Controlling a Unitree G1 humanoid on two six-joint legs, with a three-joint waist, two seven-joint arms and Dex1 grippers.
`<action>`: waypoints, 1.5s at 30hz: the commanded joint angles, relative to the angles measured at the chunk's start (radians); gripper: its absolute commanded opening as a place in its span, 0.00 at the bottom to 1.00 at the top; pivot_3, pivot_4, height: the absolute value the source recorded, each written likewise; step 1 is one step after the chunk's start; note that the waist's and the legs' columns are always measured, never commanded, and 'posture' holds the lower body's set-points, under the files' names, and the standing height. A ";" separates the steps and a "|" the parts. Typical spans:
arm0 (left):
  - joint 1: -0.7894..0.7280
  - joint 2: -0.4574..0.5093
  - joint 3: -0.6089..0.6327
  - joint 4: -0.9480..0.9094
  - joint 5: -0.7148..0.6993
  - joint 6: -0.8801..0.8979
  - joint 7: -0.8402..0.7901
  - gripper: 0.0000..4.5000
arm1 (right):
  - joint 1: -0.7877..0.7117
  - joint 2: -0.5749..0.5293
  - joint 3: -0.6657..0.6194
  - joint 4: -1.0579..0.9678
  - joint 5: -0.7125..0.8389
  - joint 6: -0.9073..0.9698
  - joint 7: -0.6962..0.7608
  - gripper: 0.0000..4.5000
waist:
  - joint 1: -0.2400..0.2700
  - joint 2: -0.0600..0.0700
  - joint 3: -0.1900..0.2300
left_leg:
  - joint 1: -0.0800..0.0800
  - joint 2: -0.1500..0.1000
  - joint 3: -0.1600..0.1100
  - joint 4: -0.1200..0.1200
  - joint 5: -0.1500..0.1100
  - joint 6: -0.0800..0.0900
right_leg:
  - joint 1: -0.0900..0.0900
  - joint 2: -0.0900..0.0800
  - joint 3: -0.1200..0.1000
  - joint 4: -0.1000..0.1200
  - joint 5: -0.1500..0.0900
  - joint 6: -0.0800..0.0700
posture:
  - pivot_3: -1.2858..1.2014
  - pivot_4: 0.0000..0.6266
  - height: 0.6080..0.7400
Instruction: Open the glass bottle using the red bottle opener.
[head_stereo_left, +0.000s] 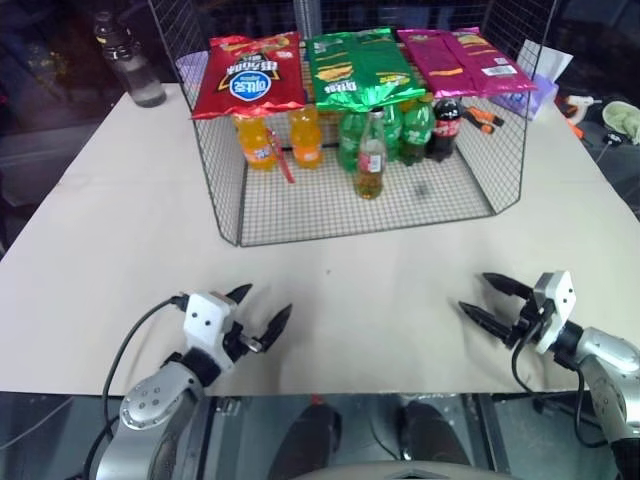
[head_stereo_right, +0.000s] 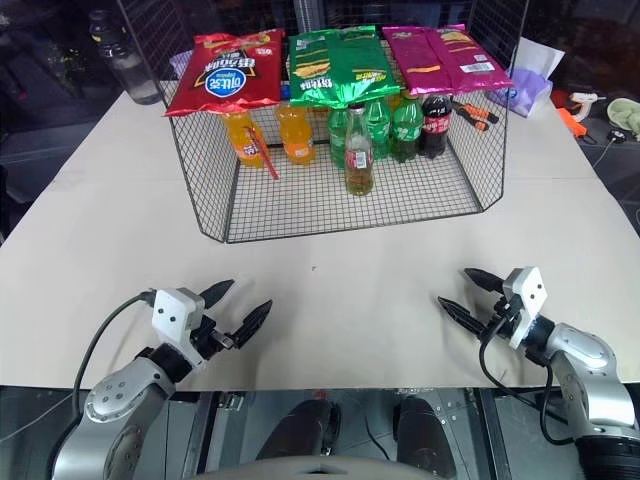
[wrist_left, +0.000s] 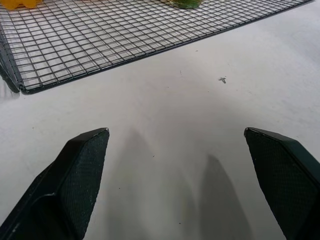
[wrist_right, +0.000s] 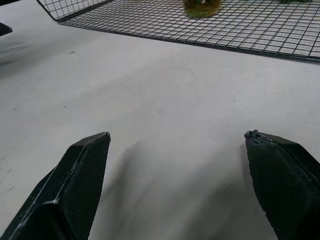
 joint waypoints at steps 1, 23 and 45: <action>0.010 -0.004 0.003 0.008 0.015 -0.050 -0.008 1.00 | -0.001 -0.011 -0.024 -0.011 0.012 -0.008 0.010 0.97 | 0.000 0.000 0.000 | 0.000 0.000 0.000 0.000 0.000 0.000 | 0.000 0.000 0.000 0.000 0.000 0.000 | 0.52 0.24 1.00; -0.009 0.003 0.042 0.164 0.007 -0.191 -0.086 1.00 | -0.018 -0.009 -0.018 -0.003 0.006 -0.015 0.022 0.97 | 0.000 0.000 0.000 | 0.000 0.000 0.000 0.000 0.000 0.000 | 0.000 0.000 0.000 0.000 0.000 0.000 | 0.52 0.24 1.00; -0.292 -0.052 0.083 0.026 -0.105 0.028 0.102 1.00 | -0.058 0.028 0.035 -0.234 0.100 0.095 -0.009 0.97 | 0.000 0.000 0.000 | 0.000 0.000 -0.001 0.000 0.001 -0.002 | 0.000 0.000 -0.001 0.001 0.000 0.000 | 0.52 0.24 1.00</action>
